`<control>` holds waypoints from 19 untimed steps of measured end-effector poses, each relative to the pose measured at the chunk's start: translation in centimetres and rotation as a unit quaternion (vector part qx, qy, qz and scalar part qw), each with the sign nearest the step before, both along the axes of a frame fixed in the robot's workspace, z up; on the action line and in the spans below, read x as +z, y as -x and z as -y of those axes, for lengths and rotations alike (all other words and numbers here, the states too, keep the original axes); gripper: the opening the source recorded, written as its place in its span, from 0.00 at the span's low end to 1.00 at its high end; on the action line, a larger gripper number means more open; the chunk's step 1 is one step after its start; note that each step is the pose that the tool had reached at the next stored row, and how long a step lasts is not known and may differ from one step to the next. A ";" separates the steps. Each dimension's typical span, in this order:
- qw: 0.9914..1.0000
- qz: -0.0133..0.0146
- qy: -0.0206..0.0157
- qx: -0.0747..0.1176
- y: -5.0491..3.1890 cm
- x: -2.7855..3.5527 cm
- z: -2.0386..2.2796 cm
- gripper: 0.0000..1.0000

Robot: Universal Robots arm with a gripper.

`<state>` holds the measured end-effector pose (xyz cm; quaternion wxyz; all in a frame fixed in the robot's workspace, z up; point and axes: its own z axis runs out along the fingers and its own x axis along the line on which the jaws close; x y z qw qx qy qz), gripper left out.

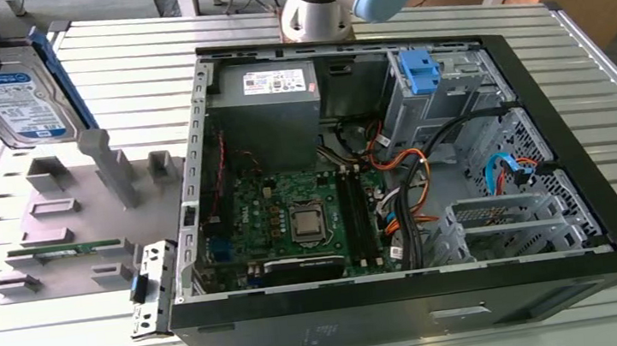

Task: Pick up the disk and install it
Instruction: 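Pick up the disk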

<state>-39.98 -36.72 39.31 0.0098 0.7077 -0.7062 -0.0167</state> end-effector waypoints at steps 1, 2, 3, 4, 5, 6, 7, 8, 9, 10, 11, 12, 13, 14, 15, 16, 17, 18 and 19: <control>1.000 0.000 0.000 0.000 0.00 0.07 0.00 0.35; 1.000 0.000 0.000 0.000 0.00 0.14 0.00 0.35; 1.000 0.000 0.000 0.000 0.00 0.19 0.00 0.35; 1.000 0.000 0.000 0.000 0.00 0.23 0.00 0.35; 1.000 0.000 0.000 0.000 0.00 0.26 0.00 0.35; 1.000 0.000 0.000 0.000 0.00 0.28 0.00 0.35; 1.000 0.000 0.000 0.000 0.00 0.34 -0.01 0.35; 1.000 0.000 0.000 0.000 0.00 0.39 -0.02 0.35; 1.000 0.000 0.000 0.000 0.00 0.40 -0.02 0.35; 1.000 0.000 0.000 0.000 0.00 0.42 -0.02 0.35; 1.000 0.000 0.000 0.000 0.00 0.43 -0.02 0.35; 1.000 0.000 0.000 0.000 0.00 0.45 -0.02 0.35; 1.000 0.000 0.000 0.000 0.00 0.48 -0.02 0.35; 1.000 0.000 0.000 0.000 0.00 0.51 -0.02 0.35; 1.000 0.000 0.000 0.000 0.00 0.53 -0.02 0.35; 1.000 0.000 0.000 0.000 0.00 0.56 -0.02 0.35; 1.000 0.000 0.000 0.000 0.00 0.60 -0.02 0.35; 1.000 0.000 0.000 0.000 0.00 0.63 -0.02 0.35; 1.000 0.000 0.000 0.000 0.00 0.69 -0.02 0.35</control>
